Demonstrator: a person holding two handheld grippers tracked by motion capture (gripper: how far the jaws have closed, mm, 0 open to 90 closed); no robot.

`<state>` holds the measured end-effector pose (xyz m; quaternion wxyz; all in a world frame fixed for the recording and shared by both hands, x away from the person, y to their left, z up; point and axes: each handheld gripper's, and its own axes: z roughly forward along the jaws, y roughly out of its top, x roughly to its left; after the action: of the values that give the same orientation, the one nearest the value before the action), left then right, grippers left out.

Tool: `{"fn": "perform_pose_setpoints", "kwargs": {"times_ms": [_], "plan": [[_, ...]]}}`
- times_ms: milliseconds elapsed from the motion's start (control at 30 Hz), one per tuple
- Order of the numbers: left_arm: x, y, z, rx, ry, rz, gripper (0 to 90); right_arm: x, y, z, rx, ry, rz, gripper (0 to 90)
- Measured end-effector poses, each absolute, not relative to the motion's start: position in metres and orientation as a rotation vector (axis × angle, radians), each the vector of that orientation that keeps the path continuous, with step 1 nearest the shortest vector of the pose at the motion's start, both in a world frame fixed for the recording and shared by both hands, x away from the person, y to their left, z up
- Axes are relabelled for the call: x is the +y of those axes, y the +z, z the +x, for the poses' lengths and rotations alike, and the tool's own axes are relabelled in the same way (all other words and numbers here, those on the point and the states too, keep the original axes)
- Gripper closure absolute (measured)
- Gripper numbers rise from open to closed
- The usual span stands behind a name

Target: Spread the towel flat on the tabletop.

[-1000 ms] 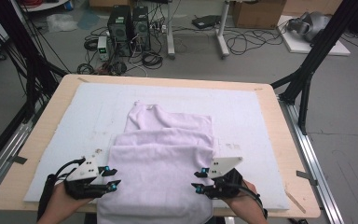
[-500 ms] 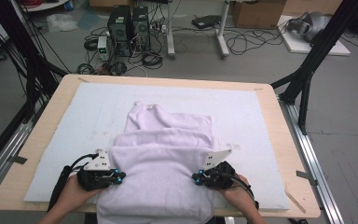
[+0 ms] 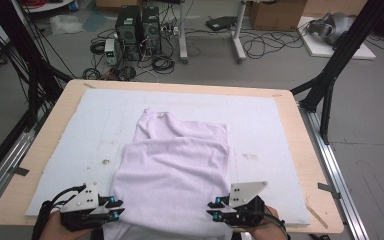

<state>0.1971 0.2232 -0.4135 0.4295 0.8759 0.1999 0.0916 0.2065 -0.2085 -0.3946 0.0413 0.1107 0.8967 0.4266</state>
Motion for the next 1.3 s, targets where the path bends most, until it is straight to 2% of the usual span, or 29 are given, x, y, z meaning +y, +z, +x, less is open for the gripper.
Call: {"fn": "perform_pose_setpoints", "kwargs": {"times_ms": [100, 200, 300, 367, 400, 433, 500, 533, 833, 900, 1033, 1133, 1300], "plan": [[0.221, -0.419, 0.215, 0.534, 0.26, 2.195, 63.7, -0.211, -0.401, 0.225, 2.739, 1.226, 0.407, 68.7], [0.215, -0.428, 0.233, 0.554, 0.272, 2.226, 61.9, -0.211, -0.417, 0.244, 2.754, 1.202, 0.484, 63.3], [0.21, -0.44, 0.247, 0.571, 0.231, 2.26, 62.3, -0.208, -0.434, 0.255, 2.787, 1.16, 0.537, 63.4], [0.212, -0.441, 0.25, 0.561, 0.216, 2.247, 70.2, -0.206, -0.441, 0.257, 2.795, 1.162, 0.535, 67.8], [0.212, -0.441, 0.249, 0.552, 0.207, 2.255, 80.6, -0.207, -0.442, 0.258, 2.789, 1.171, 0.546, 70.3], [0.212, -0.441, 0.247, 0.548, 0.216, 2.253, 86.4, -0.208, -0.442, 0.259, 2.79, 1.179, 0.555, 75.6], [0.212, -0.441, 0.243, 0.538, 0.228, 2.261, 87.9, -0.21, -0.442, 0.26, 2.8, 1.195, 0.542, 86.0], [0.213, -0.44, 0.24, 0.536, 0.225, 2.262, 88.2, -0.209, -0.442, 0.26, 2.805, 1.189, 0.537, 87.1], [0.227, -0.426, 0.195, 0.505, 0.216, 2.236, 88.5, -0.207, -0.422, 0.229, 2.802, 1.233, 0.42, 88.1], [0.228, -0.422, 0.187, 0.495, 0.213, 2.229, 87.4, -0.207, -0.414, 0.216, 2.81, 1.25, 0.375, 84.9], [0.229, -0.418, 0.195, 0.514, 0.249, 2.205, 70.0, -0.209, -0.401, 0.214, 2.77, 1.234, 0.36, 74.7], [0.226, -0.418, 0.213, 0.53, 0.279, 2.191, 65.9, -0.211, -0.404, 0.231, 2.737, 1.197, 0.414, 67.5], [0.216, -0.429, 0.245, 0.558, 0.265, 2.228, 63.7, -0.213, -0.426, 0.264, 2.757, 1.202, 0.535, 64.7]]}}
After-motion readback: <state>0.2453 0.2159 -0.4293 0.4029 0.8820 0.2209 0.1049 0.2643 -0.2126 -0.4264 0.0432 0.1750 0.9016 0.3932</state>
